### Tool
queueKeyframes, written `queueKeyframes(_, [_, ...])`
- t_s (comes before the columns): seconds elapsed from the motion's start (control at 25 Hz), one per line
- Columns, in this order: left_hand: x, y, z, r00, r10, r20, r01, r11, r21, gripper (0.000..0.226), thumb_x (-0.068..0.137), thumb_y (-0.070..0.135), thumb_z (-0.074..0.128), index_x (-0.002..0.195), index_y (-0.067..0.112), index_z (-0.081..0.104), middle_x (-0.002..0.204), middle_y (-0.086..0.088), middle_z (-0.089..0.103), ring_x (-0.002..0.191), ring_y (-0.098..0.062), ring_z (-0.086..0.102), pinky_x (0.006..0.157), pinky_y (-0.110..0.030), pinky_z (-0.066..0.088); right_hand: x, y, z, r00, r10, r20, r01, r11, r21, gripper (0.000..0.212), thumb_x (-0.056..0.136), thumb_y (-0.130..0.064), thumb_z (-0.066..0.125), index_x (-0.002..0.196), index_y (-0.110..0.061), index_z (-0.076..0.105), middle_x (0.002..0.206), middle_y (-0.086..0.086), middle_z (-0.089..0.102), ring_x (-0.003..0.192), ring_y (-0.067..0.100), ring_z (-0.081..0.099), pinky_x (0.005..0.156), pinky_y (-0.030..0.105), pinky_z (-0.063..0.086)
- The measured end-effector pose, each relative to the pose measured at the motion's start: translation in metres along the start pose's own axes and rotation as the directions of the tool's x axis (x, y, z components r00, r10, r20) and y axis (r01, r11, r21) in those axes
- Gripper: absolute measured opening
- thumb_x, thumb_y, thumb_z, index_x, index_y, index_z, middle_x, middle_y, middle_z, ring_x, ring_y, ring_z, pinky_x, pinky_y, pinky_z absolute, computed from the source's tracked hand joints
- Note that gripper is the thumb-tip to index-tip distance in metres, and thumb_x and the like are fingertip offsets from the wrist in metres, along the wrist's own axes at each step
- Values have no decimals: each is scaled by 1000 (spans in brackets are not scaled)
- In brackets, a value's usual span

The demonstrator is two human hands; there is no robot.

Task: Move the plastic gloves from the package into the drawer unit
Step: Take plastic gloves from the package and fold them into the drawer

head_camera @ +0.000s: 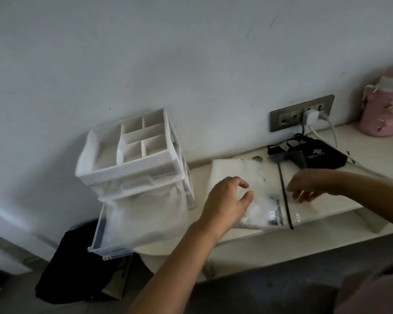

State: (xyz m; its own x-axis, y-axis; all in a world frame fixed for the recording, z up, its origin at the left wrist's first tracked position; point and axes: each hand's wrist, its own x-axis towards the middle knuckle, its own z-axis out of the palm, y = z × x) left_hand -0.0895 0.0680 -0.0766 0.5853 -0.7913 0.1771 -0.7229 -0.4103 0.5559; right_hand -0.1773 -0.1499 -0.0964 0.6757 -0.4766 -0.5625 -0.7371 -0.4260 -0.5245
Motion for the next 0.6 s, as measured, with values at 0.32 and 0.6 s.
queueKeyframes(0.32, [11, -49, 84, 964, -216, 157, 160, 938, 309, 110, 63, 83, -7, 153, 21, 3, 160, -4, -11, 146, -24, -18, 113, -44, -18, 10, 16, 9, 943, -330, -41, 322, 936, -143, 51, 78, -19, 76, 124, -17, 54, 121, 1, 54, 100, 14, 57, 87, 26, 47])
queueKeyframes(0.6, [10, -56, 100, 990, -138, 3, 130, 938, 322, 106, 66, 79, -13, 153, 21, 6, 161, -3, -6, 147, -22, -15, 112, -42, -21, 27, 8, 23, 917, -369, -150, 317, 904, -287, 38, 74, -36, 78, 104, -20, 62, 89, -7, 56, 81, 11, 54, 60, 10, 36])
